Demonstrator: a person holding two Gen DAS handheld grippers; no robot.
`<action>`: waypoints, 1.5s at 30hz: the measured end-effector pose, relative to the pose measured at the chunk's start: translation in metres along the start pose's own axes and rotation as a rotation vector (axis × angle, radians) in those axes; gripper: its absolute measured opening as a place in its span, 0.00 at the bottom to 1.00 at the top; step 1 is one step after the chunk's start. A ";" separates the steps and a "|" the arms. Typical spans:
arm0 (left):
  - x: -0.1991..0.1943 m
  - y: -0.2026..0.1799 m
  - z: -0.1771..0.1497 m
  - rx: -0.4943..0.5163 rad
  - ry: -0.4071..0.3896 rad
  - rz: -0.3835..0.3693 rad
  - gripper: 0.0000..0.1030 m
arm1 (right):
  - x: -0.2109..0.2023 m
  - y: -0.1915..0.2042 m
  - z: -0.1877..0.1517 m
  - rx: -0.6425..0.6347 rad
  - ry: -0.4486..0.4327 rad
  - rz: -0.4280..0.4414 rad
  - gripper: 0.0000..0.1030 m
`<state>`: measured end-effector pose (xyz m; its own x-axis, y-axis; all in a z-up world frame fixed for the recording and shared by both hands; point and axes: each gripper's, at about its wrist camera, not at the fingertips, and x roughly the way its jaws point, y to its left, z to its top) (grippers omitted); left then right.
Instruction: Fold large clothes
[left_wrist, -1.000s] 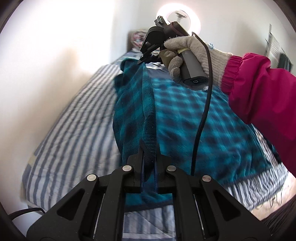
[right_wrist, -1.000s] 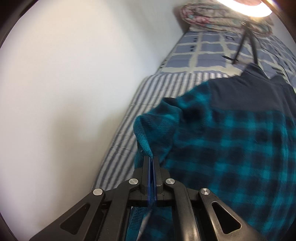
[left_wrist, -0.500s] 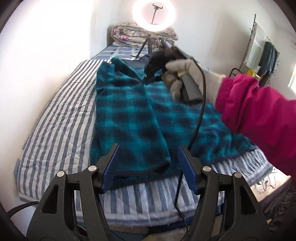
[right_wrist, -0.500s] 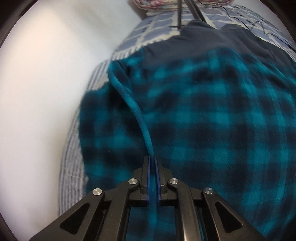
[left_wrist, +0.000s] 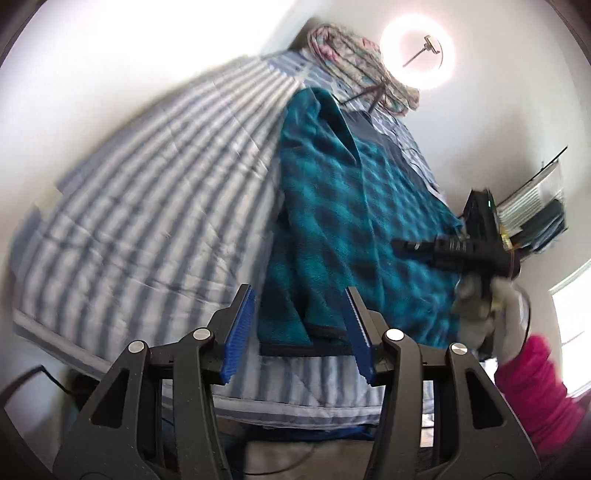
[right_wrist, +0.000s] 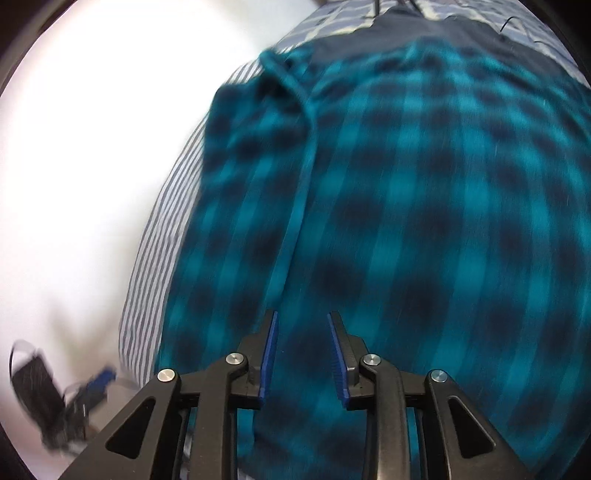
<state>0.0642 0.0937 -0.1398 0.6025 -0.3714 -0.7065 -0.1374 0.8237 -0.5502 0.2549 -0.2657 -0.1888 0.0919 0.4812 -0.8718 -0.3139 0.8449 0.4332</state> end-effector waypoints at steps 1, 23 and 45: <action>0.006 -0.003 -0.001 0.000 0.014 -0.011 0.49 | 0.002 0.002 -0.011 -0.008 0.013 0.010 0.28; 0.060 -0.023 -0.010 0.017 0.145 0.041 0.05 | 0.025 0.025 -0.082 -0.048 0.124 0.184 0.01; 0.037 -0.008 -0.012 -0.012 0.101 0.110 0.03 | 0.028 0.066 -0.079 -0.108 0.109 0.155 0.00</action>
<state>0.0785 0.0680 -0.1671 0.5011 -0.3207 -0.8037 -0.2078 0.8570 -0.4715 0.1620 -0.2147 -0.2021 -0.0658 0.5702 -0.8189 -0.4162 0.7302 0.5419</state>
